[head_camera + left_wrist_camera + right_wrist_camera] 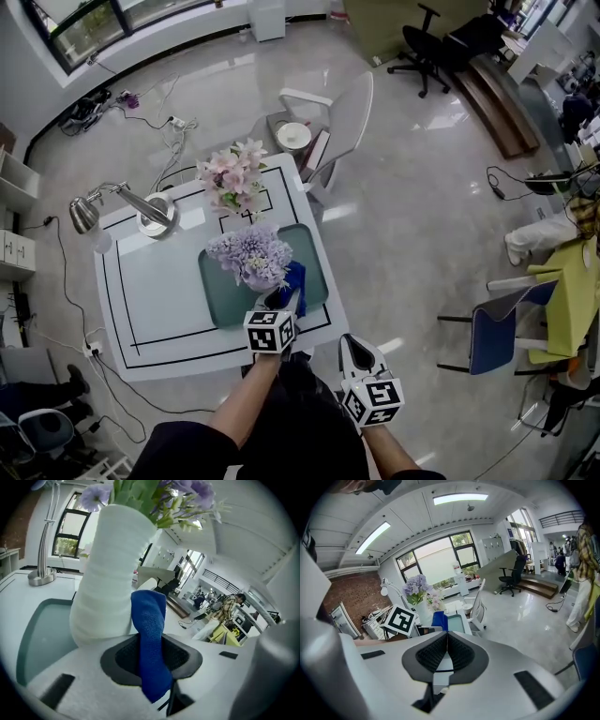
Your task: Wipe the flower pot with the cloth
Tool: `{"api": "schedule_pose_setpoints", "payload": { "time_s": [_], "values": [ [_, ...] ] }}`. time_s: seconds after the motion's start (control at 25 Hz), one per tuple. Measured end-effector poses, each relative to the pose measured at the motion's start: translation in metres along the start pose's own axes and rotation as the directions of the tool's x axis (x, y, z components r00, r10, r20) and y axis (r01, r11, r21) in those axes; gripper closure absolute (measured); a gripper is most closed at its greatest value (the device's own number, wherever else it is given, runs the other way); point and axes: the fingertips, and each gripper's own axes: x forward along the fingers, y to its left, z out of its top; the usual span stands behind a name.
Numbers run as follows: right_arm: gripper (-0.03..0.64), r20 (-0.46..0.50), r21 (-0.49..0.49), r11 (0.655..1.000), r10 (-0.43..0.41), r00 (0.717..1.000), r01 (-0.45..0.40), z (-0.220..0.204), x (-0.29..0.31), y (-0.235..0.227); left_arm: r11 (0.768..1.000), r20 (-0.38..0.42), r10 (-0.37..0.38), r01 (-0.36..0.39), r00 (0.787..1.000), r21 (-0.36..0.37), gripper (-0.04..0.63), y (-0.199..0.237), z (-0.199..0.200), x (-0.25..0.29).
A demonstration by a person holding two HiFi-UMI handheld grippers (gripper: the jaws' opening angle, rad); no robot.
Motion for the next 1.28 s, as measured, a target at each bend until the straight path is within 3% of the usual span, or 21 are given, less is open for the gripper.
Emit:
{"api": "schedule_pose_setpoints", "payload": {
  "time_s": [0.12, 0.24, 0.4, 0.6, 0.92, 1.28],
  "values": [
    [0.607, 0.003, 0.009, 1.000, 0.010, 1.000, -0.010, 0.000, 0.000, -0.006, 1.000, -0.047, 0.003, -0.004, 0.999, -0.028, 0.476, -0.002, -0.013, 0.005],
    [0.607, 0.011, 0.021, 1.000, 0.020, 1.000, -0.020, 0.000, -0.001, -0.009, 0.999, -0.060, -0.043, 0.042, 0.997, -0.013, 0.476, -0.013, -0.022, 0.001],
    [0.607, 0.007, 0.022, 0.999, 0.029, 1.000, -0.029, -0.001, 0.001, -0.007, 0.986, -0.028, -0.141, 0.143, 0.990, 0.081, 0.474, -0.037, -0.023, -0.026],
    [0.607, -0.005, 0.003, 0.997, 0.080, 0.997, -0.080, -0.009, 0.010, 0.022, 0.962, 0.003, -0.168, 0.164, 0.986, 0.219, 0.474, -0.038, -0.027, -0.084],
    [0.607, -0.016, -0.118, 0.976, 0.181, 0.983, -0.181, -0.030, 0.016, 0.119, 0.952, 0.102, -0.097, 0.063, 0.990, 0.298, 0.475, -0.005, -0.047, -0.195],
    [0.609, 0.015, -0.272, 0.924, 0.282, 0.959, -0.268, -0.066, -0.021, 0.253, 0.963, 0.247, 0.045, -0.108, 0.968, 0.247, 0.474, 0.057, -0.069, -0.336]
  ]
}}
